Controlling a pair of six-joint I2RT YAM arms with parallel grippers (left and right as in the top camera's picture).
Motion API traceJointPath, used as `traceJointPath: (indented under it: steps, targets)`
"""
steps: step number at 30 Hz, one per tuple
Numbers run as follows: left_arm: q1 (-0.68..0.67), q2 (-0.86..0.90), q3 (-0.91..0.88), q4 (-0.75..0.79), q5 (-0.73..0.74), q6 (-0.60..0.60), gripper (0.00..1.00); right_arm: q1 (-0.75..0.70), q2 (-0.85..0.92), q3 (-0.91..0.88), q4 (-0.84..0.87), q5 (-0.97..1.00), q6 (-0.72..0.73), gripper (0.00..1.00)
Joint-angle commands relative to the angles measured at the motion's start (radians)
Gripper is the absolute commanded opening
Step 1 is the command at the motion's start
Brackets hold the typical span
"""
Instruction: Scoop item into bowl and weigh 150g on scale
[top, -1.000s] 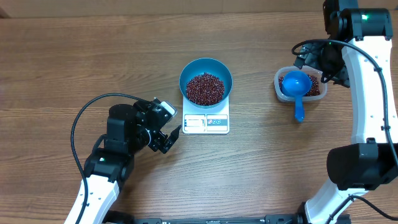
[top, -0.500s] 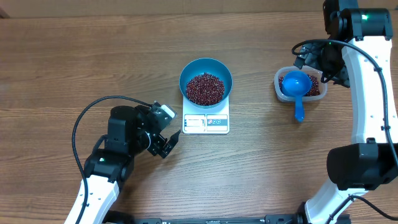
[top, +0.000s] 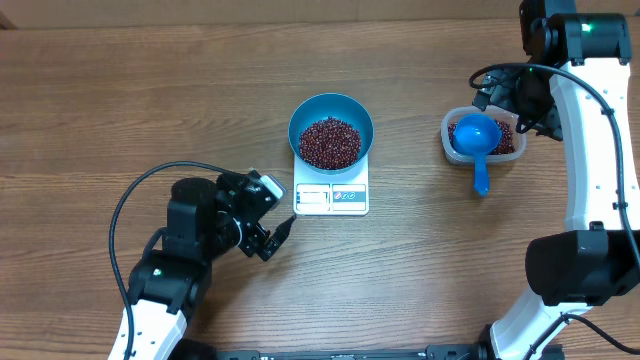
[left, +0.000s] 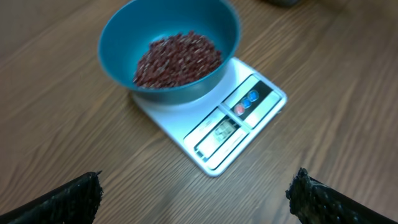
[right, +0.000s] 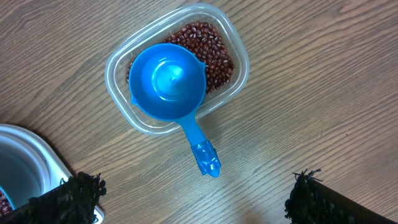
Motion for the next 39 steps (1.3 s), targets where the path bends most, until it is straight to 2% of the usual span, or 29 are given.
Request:
traceJointPath:
  steps: [1, 4, 10, 39]
  targets:
    - [-0.025, -0.023, -0.003, 0.001, 0.04, -0.01, 0.99, 0.002, -0.032, 0.023, 0.005, 0.014, -0.004, 1.0]
    - [-0.042, -0.027, -0.003, 0.001, 0.037, -0.022, 1.0, 0.002, -0.032, 0.023, 0.005, 0.014, -0.004, 1.0]
    - [-0.049, -0.033, -0.003, -0.016, 0.025, -0.146, 0.99, 0.002, -0.032, 0.023, 0.005, 0.014, -0.004, 1.0]
    - [-0.049, -0.09, -0.003, 0.011, 0.032, -0.148, 0.99, 0.002, -0.032, 0.023, 0.005, 0.014, -0.004, 1.0]
